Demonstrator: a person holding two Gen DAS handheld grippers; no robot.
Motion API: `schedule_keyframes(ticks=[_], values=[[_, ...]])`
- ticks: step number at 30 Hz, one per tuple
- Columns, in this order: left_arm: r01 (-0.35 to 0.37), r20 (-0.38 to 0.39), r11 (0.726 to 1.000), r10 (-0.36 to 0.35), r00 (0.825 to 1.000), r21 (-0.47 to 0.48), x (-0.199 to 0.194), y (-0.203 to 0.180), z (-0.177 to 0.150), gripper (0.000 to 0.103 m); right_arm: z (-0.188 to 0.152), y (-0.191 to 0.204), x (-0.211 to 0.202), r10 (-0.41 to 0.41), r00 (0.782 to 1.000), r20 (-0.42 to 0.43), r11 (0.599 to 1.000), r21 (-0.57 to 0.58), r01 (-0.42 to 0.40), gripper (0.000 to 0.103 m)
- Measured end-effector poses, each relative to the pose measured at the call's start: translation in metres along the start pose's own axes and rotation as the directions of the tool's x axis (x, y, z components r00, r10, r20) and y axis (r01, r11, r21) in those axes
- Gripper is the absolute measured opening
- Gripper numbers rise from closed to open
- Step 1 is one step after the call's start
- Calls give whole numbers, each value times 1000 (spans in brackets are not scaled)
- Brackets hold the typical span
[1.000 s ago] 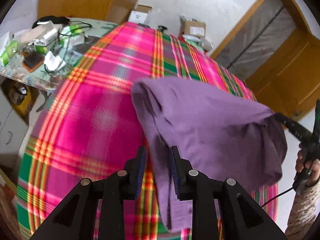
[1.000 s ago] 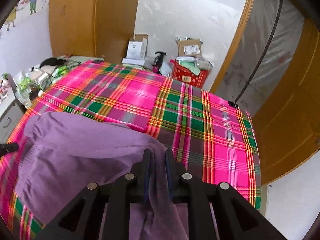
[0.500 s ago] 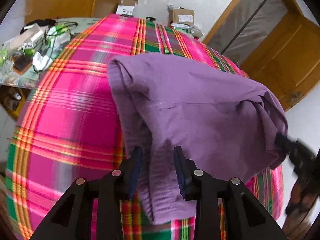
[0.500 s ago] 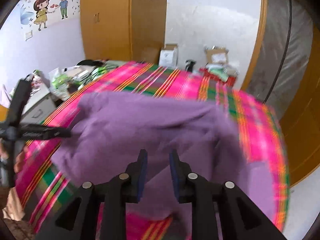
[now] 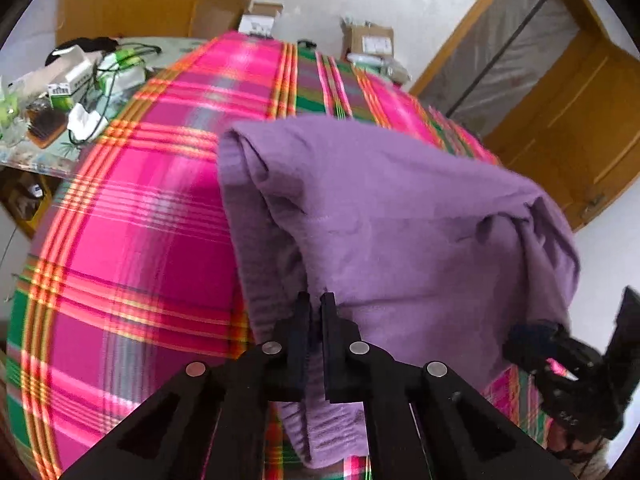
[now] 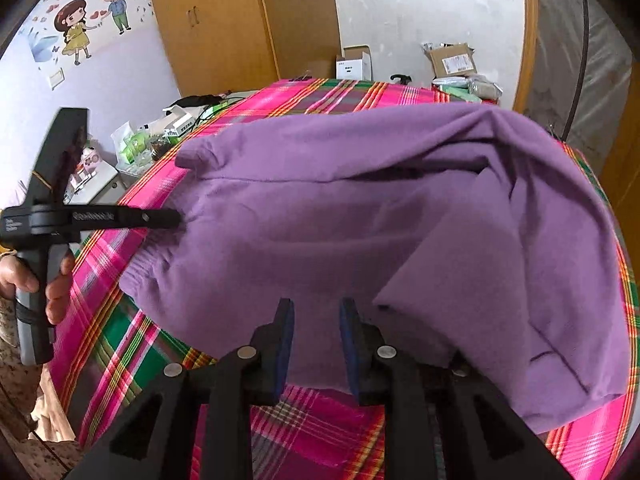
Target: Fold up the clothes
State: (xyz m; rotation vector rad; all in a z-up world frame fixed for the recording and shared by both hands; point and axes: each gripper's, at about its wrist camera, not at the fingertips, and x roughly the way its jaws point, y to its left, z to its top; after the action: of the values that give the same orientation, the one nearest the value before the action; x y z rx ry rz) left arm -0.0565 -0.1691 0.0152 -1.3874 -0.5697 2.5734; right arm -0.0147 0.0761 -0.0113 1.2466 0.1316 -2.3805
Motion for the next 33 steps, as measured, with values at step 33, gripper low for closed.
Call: schedule_keyframes(ticks=[33], values=[[46, -80, 945, -76, 994, -325, -33, 31, -66, 34, -40, 28, -5, 107, 994, 12, 988, -117, -105, 41]])
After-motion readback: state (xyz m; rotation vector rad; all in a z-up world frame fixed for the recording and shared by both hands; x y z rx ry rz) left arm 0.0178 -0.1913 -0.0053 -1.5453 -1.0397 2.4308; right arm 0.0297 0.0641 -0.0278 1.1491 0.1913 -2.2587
